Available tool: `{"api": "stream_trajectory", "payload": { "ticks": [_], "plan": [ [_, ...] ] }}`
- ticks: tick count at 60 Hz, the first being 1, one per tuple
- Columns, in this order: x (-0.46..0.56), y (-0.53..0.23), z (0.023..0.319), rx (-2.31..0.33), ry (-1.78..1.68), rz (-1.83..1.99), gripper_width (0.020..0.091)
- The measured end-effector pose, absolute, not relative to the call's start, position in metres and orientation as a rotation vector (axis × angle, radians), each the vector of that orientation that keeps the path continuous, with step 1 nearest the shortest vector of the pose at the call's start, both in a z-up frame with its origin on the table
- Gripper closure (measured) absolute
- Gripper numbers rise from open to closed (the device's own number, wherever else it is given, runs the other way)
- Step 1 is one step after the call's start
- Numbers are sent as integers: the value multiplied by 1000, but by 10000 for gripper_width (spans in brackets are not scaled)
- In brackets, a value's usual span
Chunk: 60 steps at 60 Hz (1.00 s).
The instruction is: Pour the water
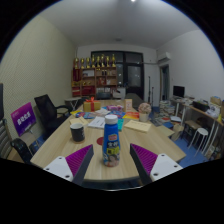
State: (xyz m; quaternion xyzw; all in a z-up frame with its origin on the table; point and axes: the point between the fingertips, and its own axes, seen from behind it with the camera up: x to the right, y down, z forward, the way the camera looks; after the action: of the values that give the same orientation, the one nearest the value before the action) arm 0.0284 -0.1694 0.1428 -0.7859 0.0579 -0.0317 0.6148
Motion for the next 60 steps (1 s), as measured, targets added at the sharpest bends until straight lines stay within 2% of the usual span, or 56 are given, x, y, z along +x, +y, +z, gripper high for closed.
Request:
{"api": "stream_trajectory", "payload": {
  "ticks": [21,24,35,37,43,45,50,60],
  "plan": [
    [35,-30,86,-1765,99,-45,273],
    [37,-21,70,-1803,102,-40,551],
    [37,-8,71,-1747,141,-21,579],
    [38,-7,71,-1758,149,-9,611],
    [35,-8,70,-1813,148,-1,627],
    [35,-8,71,-1841,146,4,655],
    [42,-3,87,-1881,120,-7,655],
    [68,24,165,-1871,-123,-294,654]
  ]
}}
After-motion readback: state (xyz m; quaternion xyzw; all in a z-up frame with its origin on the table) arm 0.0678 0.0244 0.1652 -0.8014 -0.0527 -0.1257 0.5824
